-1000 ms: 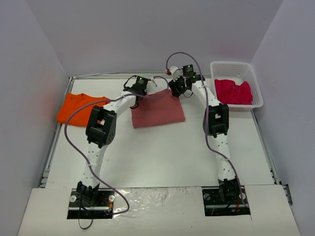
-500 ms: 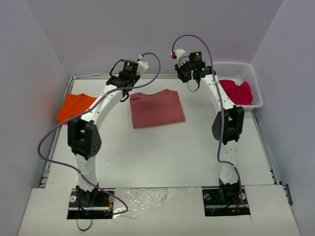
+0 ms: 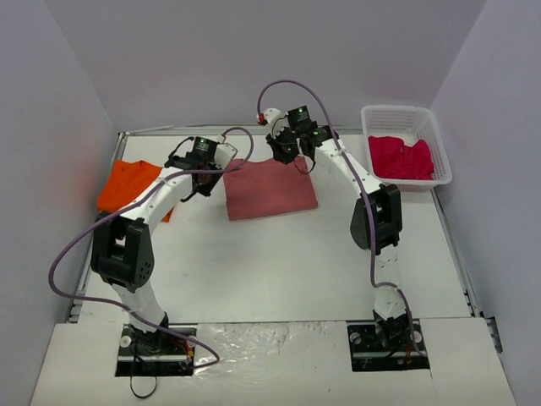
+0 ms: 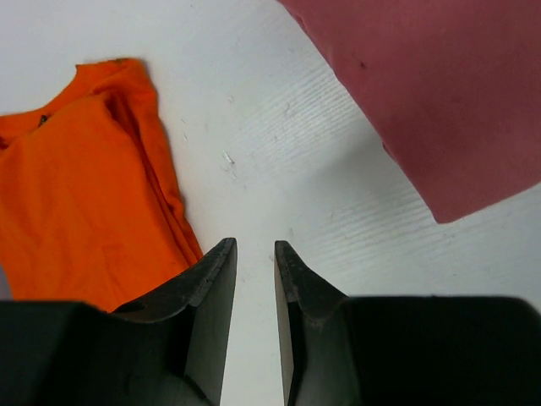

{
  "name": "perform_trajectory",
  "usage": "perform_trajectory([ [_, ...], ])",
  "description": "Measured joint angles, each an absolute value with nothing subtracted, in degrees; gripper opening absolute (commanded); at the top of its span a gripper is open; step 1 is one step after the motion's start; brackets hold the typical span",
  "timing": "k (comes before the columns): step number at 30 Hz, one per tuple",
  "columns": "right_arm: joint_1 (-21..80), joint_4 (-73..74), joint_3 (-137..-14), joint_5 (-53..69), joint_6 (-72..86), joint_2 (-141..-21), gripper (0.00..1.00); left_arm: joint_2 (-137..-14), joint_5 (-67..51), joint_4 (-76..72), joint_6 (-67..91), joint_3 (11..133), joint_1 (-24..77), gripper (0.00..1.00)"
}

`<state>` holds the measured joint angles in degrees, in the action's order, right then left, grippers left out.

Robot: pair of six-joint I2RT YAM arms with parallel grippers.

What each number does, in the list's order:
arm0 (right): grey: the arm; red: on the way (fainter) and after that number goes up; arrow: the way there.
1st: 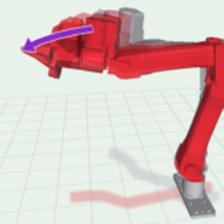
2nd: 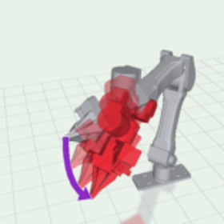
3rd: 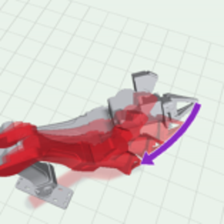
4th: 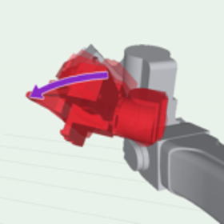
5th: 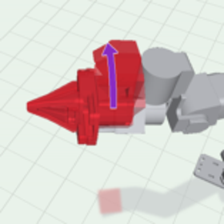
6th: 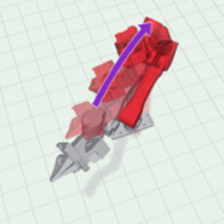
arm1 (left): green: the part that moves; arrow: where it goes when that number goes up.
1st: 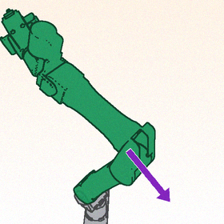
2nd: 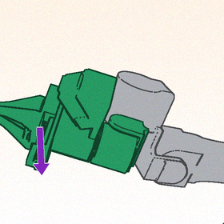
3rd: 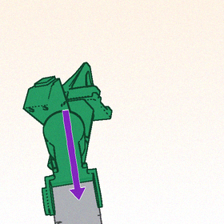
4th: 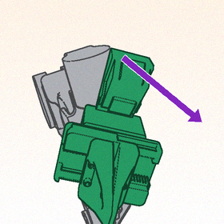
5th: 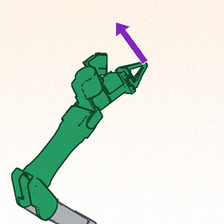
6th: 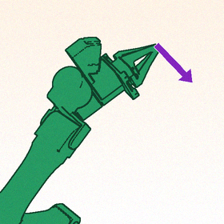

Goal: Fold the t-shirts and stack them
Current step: Fold the long partially folded tshirt into a neat square

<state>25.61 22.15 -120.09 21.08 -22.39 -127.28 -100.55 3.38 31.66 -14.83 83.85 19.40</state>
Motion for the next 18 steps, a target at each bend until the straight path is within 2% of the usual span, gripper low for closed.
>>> perform_trajectory([
  [18,25.8,22.5,-120.1,23.9,-22.1,-141.0,0.0,-95.8,0.0,31.1,-12.0,80.6,13.3,0.26],
])
